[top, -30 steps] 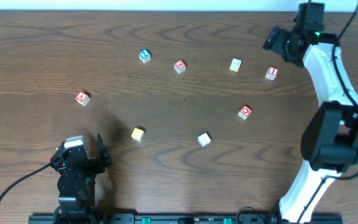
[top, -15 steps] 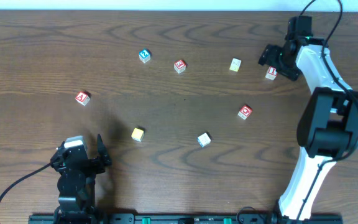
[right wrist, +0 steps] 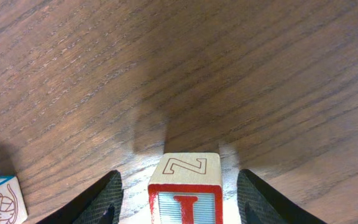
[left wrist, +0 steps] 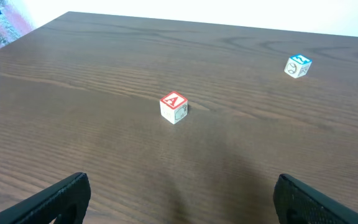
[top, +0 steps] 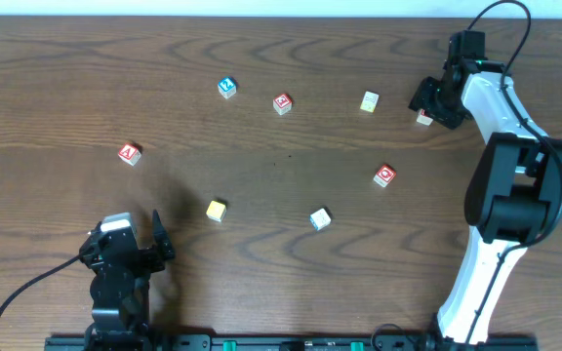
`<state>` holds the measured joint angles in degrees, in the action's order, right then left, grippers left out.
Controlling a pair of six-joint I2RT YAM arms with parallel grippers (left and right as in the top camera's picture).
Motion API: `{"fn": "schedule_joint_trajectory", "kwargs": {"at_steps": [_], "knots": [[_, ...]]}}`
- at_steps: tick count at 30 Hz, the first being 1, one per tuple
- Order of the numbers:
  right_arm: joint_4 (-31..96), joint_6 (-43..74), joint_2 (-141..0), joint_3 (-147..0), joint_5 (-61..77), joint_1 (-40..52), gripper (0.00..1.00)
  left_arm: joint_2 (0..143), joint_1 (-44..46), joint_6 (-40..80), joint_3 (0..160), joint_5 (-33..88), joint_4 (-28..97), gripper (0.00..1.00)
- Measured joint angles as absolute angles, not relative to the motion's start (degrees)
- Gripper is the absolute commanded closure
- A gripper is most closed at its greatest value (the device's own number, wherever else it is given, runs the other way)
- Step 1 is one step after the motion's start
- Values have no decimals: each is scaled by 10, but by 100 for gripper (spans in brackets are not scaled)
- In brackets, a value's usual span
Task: Spell out Ai2
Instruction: 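Close the right gripper on the red 'I' block and lift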
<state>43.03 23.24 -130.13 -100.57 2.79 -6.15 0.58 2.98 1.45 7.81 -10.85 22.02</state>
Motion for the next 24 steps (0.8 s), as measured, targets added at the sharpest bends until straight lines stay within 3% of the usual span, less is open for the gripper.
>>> {"fn": "schedule_joint_trajectory", "kwargs": {"at_steps": [6, 12, 24], "knots": [[431, 232, -1301, -1006, 29, -62, 53, 6, 30, 15, 78, -109, 220, 5], [435, 232, -1301, -1006, 29, -62, 69, 6, 30, 15, 78, -109, 220, 5], [439, 232, -1301, -1007, 29, -62, 79, 6, 30, 15, 78, -109, 220, 5]]}}
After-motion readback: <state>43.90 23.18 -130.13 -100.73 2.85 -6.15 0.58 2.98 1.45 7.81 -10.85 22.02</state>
